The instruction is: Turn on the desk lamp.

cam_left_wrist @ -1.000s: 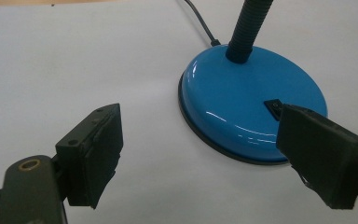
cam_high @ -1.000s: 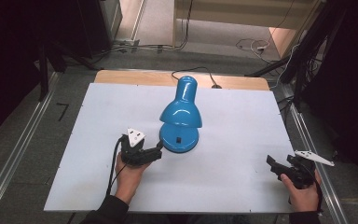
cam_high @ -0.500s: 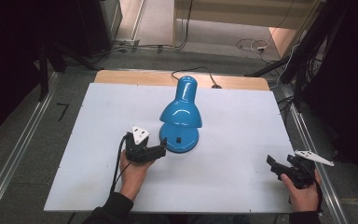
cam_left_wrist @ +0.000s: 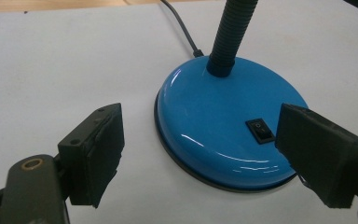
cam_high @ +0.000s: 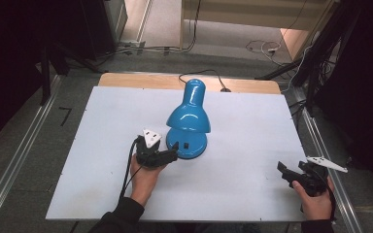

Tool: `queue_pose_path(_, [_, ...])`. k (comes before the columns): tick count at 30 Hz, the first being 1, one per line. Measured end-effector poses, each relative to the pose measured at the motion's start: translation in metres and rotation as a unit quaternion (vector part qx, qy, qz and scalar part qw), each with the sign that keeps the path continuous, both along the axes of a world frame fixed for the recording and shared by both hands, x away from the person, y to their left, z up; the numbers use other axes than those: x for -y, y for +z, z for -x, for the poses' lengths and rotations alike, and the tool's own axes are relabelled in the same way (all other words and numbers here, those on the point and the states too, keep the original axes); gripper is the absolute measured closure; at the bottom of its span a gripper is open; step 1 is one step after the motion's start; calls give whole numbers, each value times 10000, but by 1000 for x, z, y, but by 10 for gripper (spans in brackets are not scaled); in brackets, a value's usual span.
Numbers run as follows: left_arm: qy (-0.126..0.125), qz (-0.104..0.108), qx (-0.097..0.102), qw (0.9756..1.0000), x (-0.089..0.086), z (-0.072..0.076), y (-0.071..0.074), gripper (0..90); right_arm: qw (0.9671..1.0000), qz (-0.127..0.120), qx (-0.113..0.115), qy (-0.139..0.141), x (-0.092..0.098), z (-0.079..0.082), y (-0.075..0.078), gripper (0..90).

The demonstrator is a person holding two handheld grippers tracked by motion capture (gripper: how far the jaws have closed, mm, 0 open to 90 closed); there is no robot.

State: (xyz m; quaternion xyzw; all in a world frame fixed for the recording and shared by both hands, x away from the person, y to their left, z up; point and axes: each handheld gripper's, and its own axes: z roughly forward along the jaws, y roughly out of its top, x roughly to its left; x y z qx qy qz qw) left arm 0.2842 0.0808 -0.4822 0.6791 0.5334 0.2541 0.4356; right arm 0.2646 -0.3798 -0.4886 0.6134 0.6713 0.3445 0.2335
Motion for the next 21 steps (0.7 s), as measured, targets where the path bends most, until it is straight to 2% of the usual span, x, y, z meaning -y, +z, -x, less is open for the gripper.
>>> queue_pose_path(5, [-38, -42, 31, 10000, 3, -2, 0, 180, 10000, 11, 0, 12, 0, 0, 0, 149])
queue_pose_path(10, [-124, -10, 34, 9999, 8, -4, -1, 247, 10000, 1, -17, 31, 0, 0, 0, 150])
queue_pose_path(13, [-172, 20, 37, 9998, 10, -5, -1, 297, 10000, -6, -23, 36, 0, -1, -1, 150])
queue_pose_path(21, [-384, 189, 14, 9991, 16, -12, -5, 502, 10000, -15, -49, 44, 0, -1, -1, 150])
